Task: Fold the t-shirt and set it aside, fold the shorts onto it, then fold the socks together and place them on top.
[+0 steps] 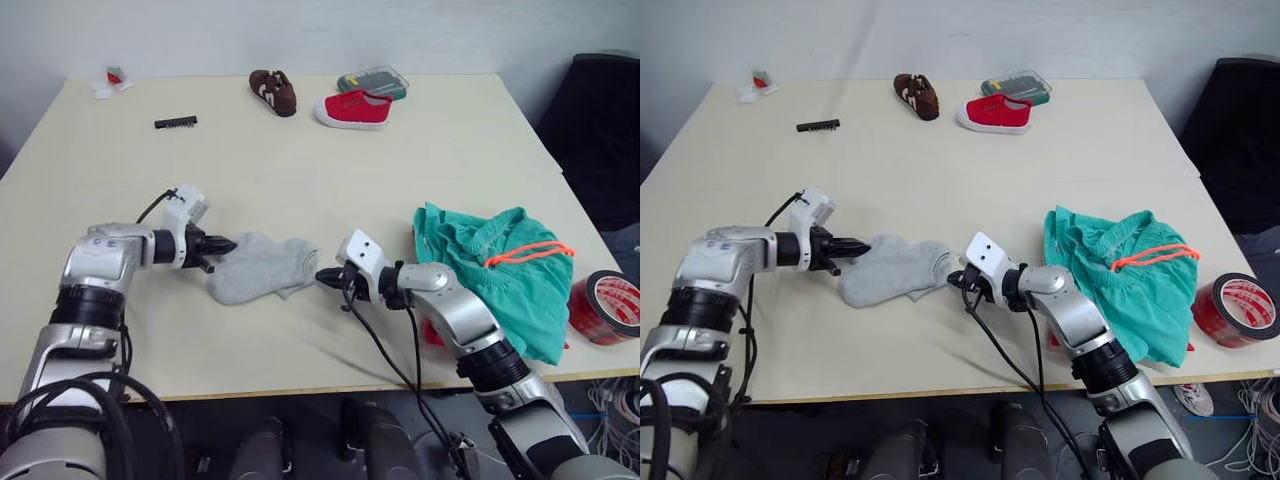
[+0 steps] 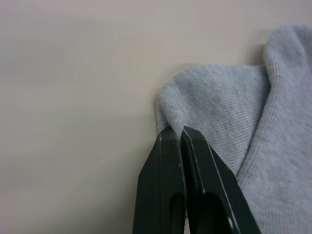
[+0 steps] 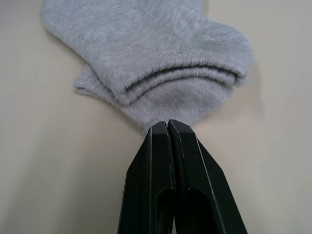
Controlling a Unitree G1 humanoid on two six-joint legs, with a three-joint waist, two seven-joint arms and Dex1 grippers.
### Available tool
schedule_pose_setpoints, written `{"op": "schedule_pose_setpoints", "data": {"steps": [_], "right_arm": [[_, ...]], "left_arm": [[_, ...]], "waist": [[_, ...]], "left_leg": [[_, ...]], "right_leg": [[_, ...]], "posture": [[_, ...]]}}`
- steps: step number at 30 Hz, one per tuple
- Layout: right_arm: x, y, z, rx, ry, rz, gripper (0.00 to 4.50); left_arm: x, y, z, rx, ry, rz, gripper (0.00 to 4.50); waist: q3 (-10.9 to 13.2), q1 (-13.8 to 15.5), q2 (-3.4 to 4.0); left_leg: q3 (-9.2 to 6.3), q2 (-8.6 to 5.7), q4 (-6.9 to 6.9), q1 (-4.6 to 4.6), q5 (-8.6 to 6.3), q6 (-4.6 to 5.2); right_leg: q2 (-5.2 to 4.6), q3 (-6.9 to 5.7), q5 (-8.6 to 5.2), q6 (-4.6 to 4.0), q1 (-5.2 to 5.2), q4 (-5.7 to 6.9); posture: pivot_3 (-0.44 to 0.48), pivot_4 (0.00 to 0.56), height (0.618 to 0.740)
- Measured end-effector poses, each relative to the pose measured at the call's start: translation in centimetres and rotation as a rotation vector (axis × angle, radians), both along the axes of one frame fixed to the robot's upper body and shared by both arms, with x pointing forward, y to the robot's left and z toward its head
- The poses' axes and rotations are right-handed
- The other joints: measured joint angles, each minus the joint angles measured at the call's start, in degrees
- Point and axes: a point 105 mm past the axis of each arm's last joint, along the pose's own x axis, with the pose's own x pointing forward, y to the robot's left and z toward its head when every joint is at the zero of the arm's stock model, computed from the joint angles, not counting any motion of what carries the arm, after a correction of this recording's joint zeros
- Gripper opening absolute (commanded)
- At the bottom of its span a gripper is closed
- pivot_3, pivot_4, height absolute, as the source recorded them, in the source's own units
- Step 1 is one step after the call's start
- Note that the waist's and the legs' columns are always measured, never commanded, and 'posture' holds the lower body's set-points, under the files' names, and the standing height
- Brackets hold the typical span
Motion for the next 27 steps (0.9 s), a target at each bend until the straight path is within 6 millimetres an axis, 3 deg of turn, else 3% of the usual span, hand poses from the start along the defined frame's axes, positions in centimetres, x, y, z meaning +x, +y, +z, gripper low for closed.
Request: {"op": "schedule_pose_setpoints", "data": {"steps": [4, 10, 15, 16, 18, 23, 25, 27], "right_arm": [[-0.4, -1.1, 0.1, -0.038, -0.011, 0.059, 0.05], [-0.9, -0.8, 1.1, -0.015, -0.045, 0.137, 0.05], [-1.9, 0.3, 3.5, 0.002, -0.143, 0.242, 0.05], [-2.0, 0.4, 3.6, -0.003, -0.158, 0.254, 0.43], [-2.2, 0.6, 3.4, -0.024, -0.171, 0.274, 0.96], [-2.1, 1.0, 3.8, -0.069, -0.234, 0.319, 2.73], [-2.2, 1.3, 4.0, -0.075, -0.253, 0.340, 3.41], [-2.0, 2.0, 3.9, -0.085, -0.257, 0.362, 3.41]], "left_arm": [[-2.7, 0.8, -0.6, 0.014, 0.038, 0.012, 0.00], [-6.4, 1.3, -1.3, 0.031, 0.085, 0.053, 0.00], [-6.4, 2.4, -0.9, 0.036, 0.047, 0.137, 0.00], [-6.3, 2.7, -0.6, 0.028, 0.035, 0.150, 0.48], [-6.6, 3.1, 0.0, 0.017, 0.010, 0.151, 0.98], [-9.3, 3.4, 2.6, 0.118, -0.123, 0.011, 2.60], [-10.3, 3.1, 2.9, 0.145, -0.148, -0.049, 2.64], [-11.9, 2.6, 2.4, 0.151, -0.135, -0.123, 2.64]], "waist": [[0.00, -0.23, 0.01], [0.00, 0.00, 0.02], [0.00, 0.18, 0.01], [0.00, 0.18, 0.01], [0.00, 0.12, 0.01], [0.02, -0.14, 0.04], [0.03, 0.01, 0.06], [0.03, -0.12, 0.05]], "left_leg": [[0.01, 0.04, -0.05, 0.07, -0.02, -0.04], [0.03, 0.06, -0.08, 0.16, -0.04, -0.10], [-0.01, 0.05, -0.06, 0.17, -0.08, -0.16], [-0.02, 0.05, -0.07, 0.17, -0.08, -0.18], [-0.02, 0.05, -0.10, 0.16, -0.11, -0.22], [0.02, 0.07, -0.17, 0.12, -0.14, -0.26], [0.00, 0.07, -0.18, 0.12, -0.16, -0.27], [0.01, 0.07, -0.16, 0.12, -0.17, -0.26]], "right_leg": [[0.01, 0.03, -0.02, -0.02, 0.00, 0.00], [0.00, 0.11, -0.02, -0.04, 0.03, 0.02], [-0.03, 0.08, -0.03, -0.05, 0.02, -0.08], [-0.03, 0.07, -0.03, -0.05, 0.02, -0.07], [-0.03, 0.07, -0.03, -0.05, 0.01, 0.00], [-0.03, 0.06, -0.07, -0.12, -0.06, -0.07], [-0.03, 0.05, -0.08, -0.14, -0.05, -0.11], [-0.05, 0.06, -0.09, -0.15, -0.05, -0.21]], "posture": [[0.000, 0.150, 0.740], [0.000, 0.150, 0.740], [0.000, 0.150, 0.740], [0.000, 0.150, 0.740], [0.000, 0.150, 0.740], [0.000, 0.150, 0.740], [0.000, 0.150, 0.740], [0.000, 0.150, 0.740]]}}
